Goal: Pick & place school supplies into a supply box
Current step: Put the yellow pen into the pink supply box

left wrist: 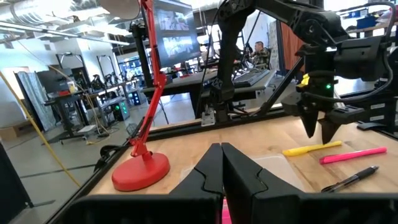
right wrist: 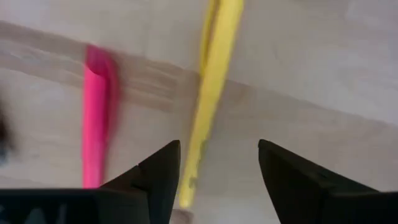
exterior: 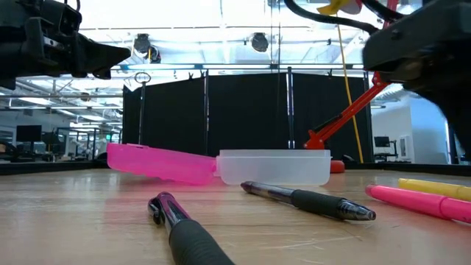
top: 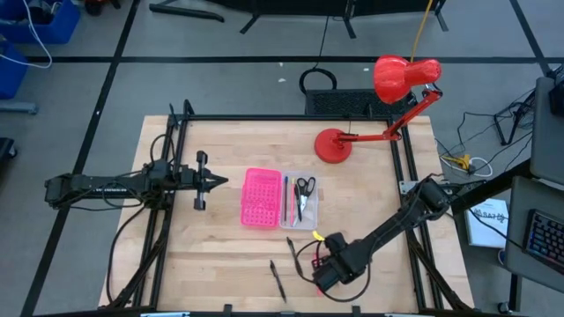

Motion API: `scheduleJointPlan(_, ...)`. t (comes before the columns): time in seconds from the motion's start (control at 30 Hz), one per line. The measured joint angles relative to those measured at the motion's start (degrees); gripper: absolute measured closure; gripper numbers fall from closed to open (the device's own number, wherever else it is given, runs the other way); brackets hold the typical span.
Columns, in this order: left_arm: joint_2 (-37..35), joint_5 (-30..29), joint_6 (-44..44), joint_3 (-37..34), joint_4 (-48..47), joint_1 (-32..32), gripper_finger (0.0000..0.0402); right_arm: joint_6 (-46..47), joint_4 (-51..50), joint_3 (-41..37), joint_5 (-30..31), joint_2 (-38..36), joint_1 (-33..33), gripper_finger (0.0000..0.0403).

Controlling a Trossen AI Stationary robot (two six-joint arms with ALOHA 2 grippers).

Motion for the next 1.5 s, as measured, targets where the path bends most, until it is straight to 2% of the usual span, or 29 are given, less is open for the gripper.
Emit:
scheduleJointPlan(0.4,0.0,0.0,-0.8,0.0,-0.1,0.0,0.0394,-2.7,1.6,-1.0,1.2,-0.1,-0.9,0.0218)
scheduleJointPlan(0.67,0.0,0.0,-0.8,0.0,-0.5,0.0,0.0394,-3.3,15.4,-11.9,-0.2,-0.8,-1.4,0.0249)
scheduleJointPlan(0.77,0.0,0.0,-0.8,0.0,-0.5,0.0,0.0394,-3.3,16.7,-13.7,-2.3,-0.5,-1.7,0.0265)
scheduleJointPlan(0.9,0.0,0.0,-0.8,0.0,-0.5,0.0,0.0394,-4.3,17.0,-14.7,-3.5,-0.4,-1.7,0.0298)
scheduleJointPlan(1.07,0.0,0.0,-0.8,0.0,-0.5,0.0,0.0394,-5.2,16.9,-15.1,-5.0,-0.4,-1.8,0.0379)
scheduleJointPlan(1.13,0.0,0.0,-0.8,0.0,-0.5,0.0,0.0394,-5.9,16.9,-15.2,-5.1,-0.5,-1.8,0.0384)
scheduleJointPlan(1.33,0.0,0.0,-0.8,0.0,-0.5,0.0,0.0394,-5.8,17.4,-15.3,-2.9,-3.2,-1.6,0.0383)
scheduleJointPlan(1.5,0.0,0.0,-0.8,0.0,-0.5,0.0,0.0394,-5.9,19.5,-15.7,3.6,-9.1,-0.4,0.0384)
